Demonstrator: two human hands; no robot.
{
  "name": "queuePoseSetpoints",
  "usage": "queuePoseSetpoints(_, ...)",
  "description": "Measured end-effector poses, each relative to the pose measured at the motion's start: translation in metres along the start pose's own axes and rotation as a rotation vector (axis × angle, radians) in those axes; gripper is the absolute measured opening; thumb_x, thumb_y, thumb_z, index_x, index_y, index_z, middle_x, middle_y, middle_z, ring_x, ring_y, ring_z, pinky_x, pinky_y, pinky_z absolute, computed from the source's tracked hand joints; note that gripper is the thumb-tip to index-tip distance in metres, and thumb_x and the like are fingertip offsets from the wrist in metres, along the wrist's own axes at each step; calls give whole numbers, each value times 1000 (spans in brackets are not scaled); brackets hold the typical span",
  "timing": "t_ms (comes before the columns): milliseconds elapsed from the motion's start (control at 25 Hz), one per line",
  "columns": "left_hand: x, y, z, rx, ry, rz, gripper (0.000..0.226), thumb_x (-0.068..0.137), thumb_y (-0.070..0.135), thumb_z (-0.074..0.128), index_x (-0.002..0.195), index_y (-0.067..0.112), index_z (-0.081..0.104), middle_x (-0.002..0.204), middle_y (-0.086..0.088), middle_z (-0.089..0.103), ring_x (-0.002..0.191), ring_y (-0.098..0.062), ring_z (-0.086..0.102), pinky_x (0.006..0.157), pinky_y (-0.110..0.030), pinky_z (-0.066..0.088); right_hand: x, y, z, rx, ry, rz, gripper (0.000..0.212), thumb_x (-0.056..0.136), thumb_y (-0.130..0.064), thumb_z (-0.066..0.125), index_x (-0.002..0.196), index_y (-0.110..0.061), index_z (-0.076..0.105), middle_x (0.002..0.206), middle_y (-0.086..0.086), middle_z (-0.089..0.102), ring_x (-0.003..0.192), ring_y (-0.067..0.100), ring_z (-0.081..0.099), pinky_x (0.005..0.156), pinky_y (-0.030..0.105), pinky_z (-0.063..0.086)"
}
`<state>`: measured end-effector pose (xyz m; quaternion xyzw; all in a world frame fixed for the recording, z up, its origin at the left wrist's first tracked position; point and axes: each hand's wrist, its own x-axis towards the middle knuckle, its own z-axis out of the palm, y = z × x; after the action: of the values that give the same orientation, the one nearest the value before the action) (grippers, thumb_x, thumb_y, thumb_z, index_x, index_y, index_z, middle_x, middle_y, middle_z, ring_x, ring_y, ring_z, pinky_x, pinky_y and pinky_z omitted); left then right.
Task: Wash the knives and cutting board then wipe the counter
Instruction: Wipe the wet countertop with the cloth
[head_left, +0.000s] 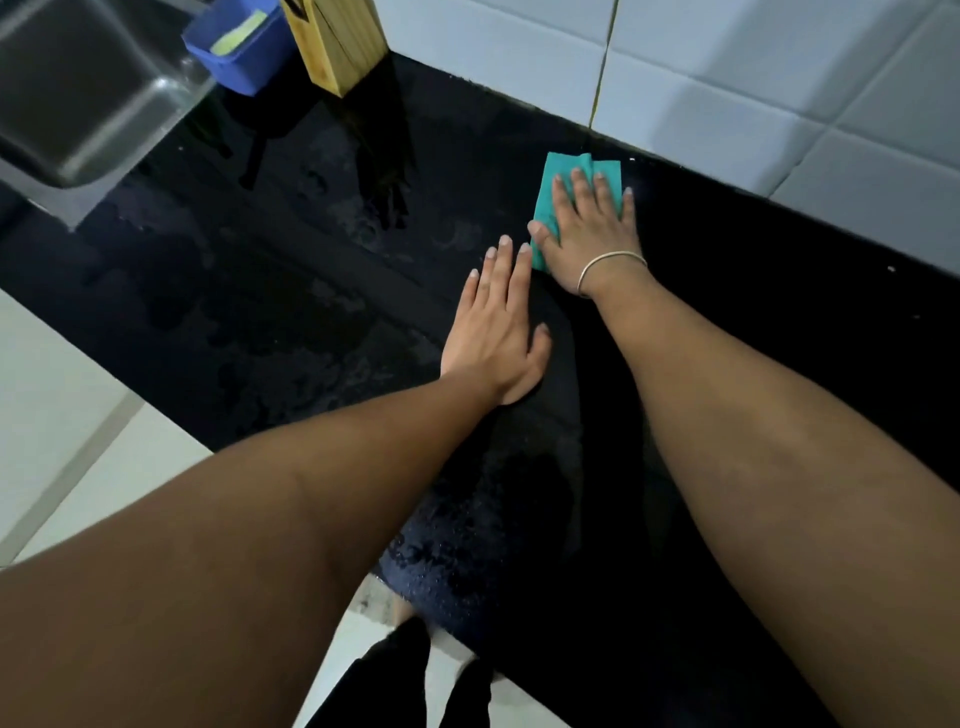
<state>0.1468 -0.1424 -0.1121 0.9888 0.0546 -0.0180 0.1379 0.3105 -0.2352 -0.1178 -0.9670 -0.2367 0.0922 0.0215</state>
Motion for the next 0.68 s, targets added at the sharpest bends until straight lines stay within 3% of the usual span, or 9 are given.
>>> queuePoseSetpoints(240, -3, -3, -2, -100, 17, 49, 87, 90, 44, 37, 159, 10, -5, 166, -15, -7, 154, -26, -2, 125, -43, 2, -66, 28, 7, 5, -51, 132, 73, 94, -66, 7, 157, -30, 0, 166, 2, -5, 152, 29, -7, 119, 56, -8)
queuePoseSetpoints(440, -15, -13, -27, -568, -49, 40, 77, 96, 26, 44, 159, 10, 3, 167, -9, 12, 154, -21, 2, 124, -34, -7, -173, -24, 28, 30, -52, 181, 70, 95, -64, 2, 157, -32, -6, 166, 0, -9, 151, 31, -12, 119, 56, -9)
queuePoseSetpoints(520, -18, -39, -44, -528, -68, 19, 68, 102, 32, 37, 160, 12, 6, 167, -10, 12, 154, -24, -2, 123, -42, -11, -208, -63, 34, 70, -22, 218, 69, 96, -62, 2, 157, -30, -3, 166, 2, -5, 151, 33, -10, 118, 57, -10)
queuePoseSetpoints(680, -45, -139, -76, -222, 26, -60, 65, 104, 48, 26, 159, 16, 11, 167, -10, 9, 154, -28, -4, 121, -52, -10, -235, -181, 47, 89, -32, 257, 70, 95, -58, 6, 157, -27, 6, 166, 7, 1, 150, 39, -8, 117, 63, -9)
